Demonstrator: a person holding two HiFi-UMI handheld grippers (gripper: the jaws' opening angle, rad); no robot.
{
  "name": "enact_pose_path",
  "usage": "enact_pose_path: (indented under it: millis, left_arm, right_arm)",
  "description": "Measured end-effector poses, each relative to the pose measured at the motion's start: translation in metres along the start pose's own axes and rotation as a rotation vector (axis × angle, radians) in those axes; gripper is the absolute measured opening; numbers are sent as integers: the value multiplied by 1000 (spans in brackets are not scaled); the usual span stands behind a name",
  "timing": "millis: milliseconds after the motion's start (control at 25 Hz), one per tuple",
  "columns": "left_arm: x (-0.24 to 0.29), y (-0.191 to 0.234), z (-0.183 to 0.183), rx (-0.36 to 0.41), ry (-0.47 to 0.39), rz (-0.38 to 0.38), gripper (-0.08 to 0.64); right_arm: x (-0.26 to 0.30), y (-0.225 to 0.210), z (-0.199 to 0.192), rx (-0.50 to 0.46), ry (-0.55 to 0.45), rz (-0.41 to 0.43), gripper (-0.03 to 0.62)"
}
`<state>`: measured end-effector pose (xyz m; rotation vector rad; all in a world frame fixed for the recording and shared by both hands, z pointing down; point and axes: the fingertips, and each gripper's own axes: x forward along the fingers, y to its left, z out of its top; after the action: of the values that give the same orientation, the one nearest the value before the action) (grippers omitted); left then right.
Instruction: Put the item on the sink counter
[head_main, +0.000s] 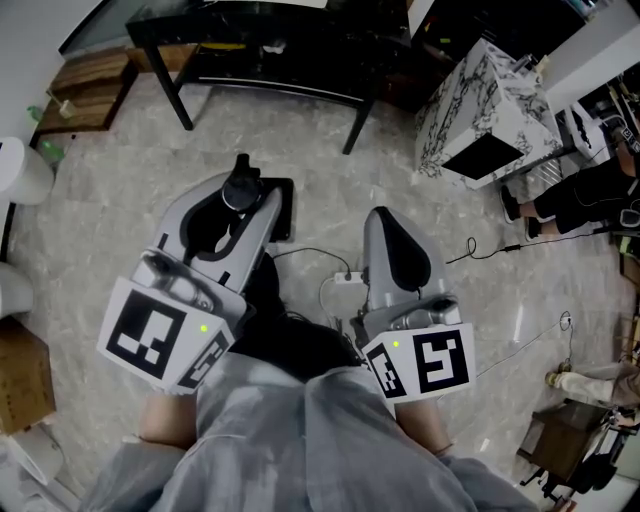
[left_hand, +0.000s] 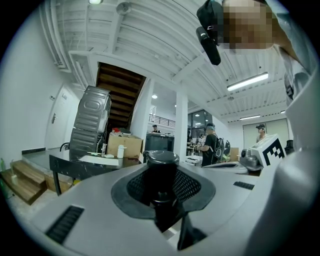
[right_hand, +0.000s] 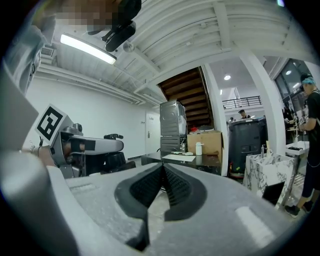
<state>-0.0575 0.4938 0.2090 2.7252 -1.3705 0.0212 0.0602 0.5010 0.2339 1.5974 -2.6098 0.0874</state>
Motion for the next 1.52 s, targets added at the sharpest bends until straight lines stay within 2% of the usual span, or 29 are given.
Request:
enact_pose_path:
  millis: [360,640,800,1160,1520]
  left_arm:
    - [11,14,-3,10,-33,-9,92]
    - [46,41,3,5,-38,-29,92]
    - [74,59,8,2,-41,-54,92]
    - [156,106,24,15,-25,-161,92]
    - [235,163,36,24,-22,-212,92]
  right_arm:
    - [13,0,-3,-26,-13,-7,-3]
    - [51,-16,3,-39,-6,-20,-3]
    - [77,-30,6,-46,-1,-37,-3]
    - [158,-71,18,-30,13,-105,-3]
    - [243,-111,32,-24,9,-145,-3]
